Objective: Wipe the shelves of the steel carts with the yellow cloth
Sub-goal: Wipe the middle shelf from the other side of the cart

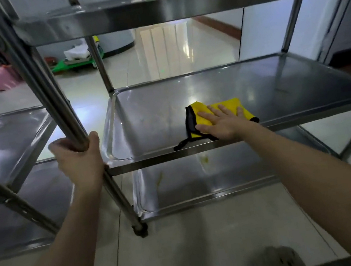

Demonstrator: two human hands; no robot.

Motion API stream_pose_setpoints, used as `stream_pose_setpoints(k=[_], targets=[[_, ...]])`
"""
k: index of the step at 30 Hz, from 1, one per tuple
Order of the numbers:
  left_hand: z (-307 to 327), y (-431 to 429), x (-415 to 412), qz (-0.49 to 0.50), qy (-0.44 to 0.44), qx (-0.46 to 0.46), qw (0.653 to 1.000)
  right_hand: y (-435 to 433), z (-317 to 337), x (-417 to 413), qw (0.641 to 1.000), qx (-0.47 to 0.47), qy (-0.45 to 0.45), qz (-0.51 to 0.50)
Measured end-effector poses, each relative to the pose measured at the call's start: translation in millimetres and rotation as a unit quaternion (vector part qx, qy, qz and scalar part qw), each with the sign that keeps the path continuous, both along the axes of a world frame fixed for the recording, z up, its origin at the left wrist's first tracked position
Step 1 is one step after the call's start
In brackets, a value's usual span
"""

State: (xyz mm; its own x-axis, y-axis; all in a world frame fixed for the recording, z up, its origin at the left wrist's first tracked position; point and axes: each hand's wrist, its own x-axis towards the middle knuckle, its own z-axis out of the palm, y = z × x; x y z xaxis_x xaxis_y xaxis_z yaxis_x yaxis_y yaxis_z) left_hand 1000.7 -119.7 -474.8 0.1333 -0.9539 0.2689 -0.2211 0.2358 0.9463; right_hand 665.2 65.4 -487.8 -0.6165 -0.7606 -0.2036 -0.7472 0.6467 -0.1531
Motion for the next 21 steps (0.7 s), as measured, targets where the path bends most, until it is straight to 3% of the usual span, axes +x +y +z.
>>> stream_pose_setpoints(k=[2,3,5,7,10,13,17,21], targets=[[-5,31,-11,0.105,-0.028,-0.149,0.983,-1,-2,1,1.0,-0.001,0.006,0.011],[-8,52,-26,0.076,-0.052,-0.231,0.969,-2,-5,2,1.0,-0.003,0.007,0.015],[-14,84,-74,-0.084,-0.141,-0.315,0.935,-4,-9,3,1.0,-0.011,0.012,0.019],[-15,95,-130,-0.177,-0.228,-0.288,0.913,-4,-12,-1,0.999,-0.015,0.009,0.028],[-16,80,-180,-0.202,-0.353,-0.183,0.895,-2,-20,-21,0.997,-0.023,0.001,0.069],[-36,62,-183,-0.212,-0.483,-0.173,0.832,0,-19,-66,0.997,-0.033,0.003,0.073],[-43,48,-184,-0.212,-0.543,-0.172,0.794,-14,-12,-144,1.0,-0.018,0.014,0.006],[-42,59,-182,-0.181,-0.512,-0.159,0.825,-59,-7,-187,0.999,-0.001,0.013,-0.041]])
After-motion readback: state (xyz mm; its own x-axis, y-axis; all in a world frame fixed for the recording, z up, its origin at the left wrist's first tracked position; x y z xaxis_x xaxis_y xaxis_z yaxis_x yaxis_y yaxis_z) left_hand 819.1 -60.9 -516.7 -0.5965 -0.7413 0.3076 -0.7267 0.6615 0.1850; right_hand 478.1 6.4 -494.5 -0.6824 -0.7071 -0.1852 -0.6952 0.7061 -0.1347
